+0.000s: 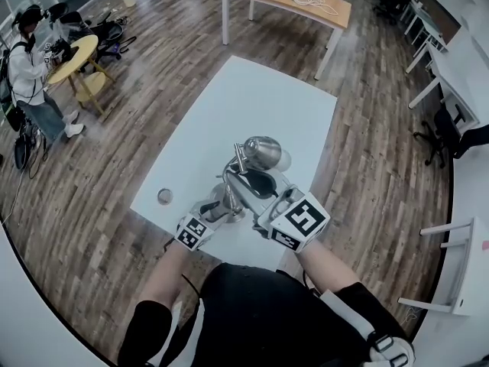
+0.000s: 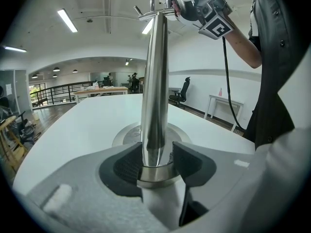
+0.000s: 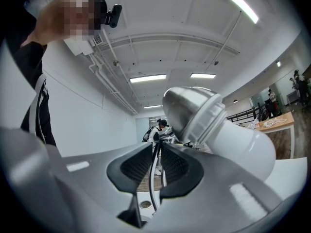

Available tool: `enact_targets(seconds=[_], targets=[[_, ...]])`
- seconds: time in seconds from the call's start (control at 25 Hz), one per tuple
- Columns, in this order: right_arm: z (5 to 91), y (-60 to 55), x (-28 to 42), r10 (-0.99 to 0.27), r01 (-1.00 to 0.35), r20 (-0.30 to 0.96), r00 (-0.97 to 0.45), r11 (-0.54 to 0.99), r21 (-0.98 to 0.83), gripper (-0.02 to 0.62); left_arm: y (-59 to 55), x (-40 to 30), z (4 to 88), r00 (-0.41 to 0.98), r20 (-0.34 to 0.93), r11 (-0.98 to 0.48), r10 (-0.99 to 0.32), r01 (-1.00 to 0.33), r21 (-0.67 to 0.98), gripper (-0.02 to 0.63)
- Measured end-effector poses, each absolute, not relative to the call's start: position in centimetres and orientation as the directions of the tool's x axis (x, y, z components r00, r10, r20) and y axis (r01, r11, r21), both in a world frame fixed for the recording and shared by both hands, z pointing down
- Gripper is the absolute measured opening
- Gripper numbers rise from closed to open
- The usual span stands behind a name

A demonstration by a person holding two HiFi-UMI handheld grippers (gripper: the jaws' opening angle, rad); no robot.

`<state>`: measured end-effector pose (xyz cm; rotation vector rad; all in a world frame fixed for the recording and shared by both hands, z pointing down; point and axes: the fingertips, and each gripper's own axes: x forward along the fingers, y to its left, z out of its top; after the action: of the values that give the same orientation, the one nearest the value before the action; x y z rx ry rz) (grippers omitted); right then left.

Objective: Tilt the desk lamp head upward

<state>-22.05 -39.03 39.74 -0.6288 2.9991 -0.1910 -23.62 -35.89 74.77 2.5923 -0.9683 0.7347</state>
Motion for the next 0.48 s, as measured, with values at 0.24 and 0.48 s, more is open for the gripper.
enact_targets(seconds=[0.24,0.48], targets=[[39.6,-38.7,-22.1,-0.402,-0.396,-0.036,-0.915,0.91,-0.12,0.055,-35.8,-23.4,74.7,0.65,0.548,-0.741,-0.526,-0.667,0.079,0.191],[39.7,-38.4,-23.1,-0.397,-0.395,-0.011,-0.918,0.916,-0.074,0.055,-35.8,-23.5,74.8,0.653,0.545,-0.741,-0.526,-0.666,0.082,0.192]])
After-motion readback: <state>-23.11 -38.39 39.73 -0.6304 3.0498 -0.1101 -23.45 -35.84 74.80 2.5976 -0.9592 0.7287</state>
